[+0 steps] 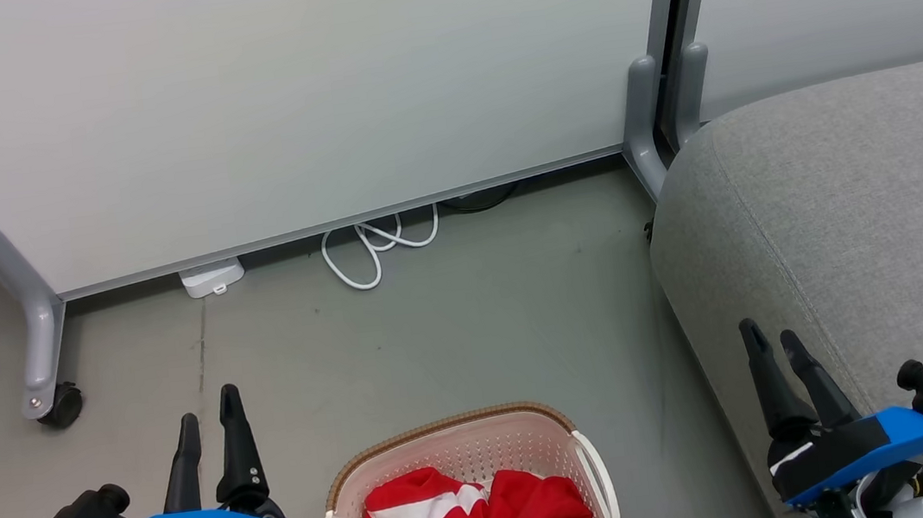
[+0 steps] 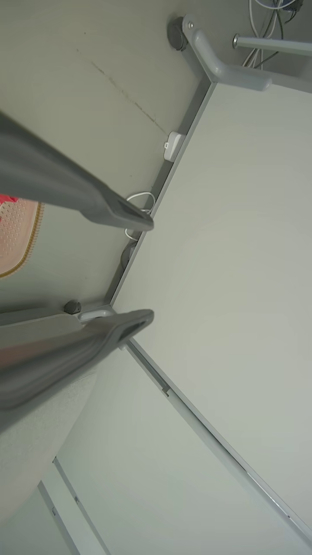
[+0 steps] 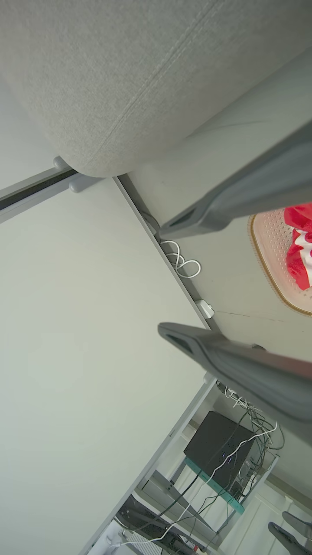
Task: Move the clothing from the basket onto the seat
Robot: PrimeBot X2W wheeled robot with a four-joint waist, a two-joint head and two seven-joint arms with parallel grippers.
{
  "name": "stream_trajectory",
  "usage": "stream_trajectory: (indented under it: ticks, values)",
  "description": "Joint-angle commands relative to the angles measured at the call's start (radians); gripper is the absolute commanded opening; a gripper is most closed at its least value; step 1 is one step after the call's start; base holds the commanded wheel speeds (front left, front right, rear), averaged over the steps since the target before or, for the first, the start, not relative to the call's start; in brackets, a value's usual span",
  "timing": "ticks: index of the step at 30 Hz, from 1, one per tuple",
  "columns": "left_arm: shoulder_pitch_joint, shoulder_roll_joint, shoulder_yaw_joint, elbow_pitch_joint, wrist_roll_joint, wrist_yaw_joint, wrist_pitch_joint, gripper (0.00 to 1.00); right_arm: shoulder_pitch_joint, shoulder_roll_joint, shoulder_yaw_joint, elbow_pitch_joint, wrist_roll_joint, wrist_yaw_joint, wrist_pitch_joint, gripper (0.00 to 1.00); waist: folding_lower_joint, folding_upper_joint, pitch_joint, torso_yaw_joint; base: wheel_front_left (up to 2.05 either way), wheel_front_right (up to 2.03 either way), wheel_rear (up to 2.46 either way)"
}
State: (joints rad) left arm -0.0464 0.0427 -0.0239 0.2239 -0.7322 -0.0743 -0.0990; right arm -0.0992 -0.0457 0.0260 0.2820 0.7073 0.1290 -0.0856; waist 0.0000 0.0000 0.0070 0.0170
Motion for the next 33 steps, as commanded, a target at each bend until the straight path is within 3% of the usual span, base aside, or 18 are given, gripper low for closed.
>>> stream_trajectory:
  ticks: [1, 33]
  values:
    - [-0.008, 0.008, -0.009, -0.015, 0.043, -0.002, -0.012, 1.0, -0.024, -0.005, 0.006, -0.013, -0.044, 0.002, -0.011, 1.0, 0.0, 0.0, 0.0, 0.001, 0.0, 0.0, 0.0]
    - [-0.027, 0.01, -0.055, 0.065, 0.371, -0.019, -0.095, 1.0, -0.025, -0.006, 0.023, 0.003, -0.353, 0.002, -0.054, 1.0, 0.0, 0.0, -0.01, 0.01, 0.0, 0.0, 0.0]
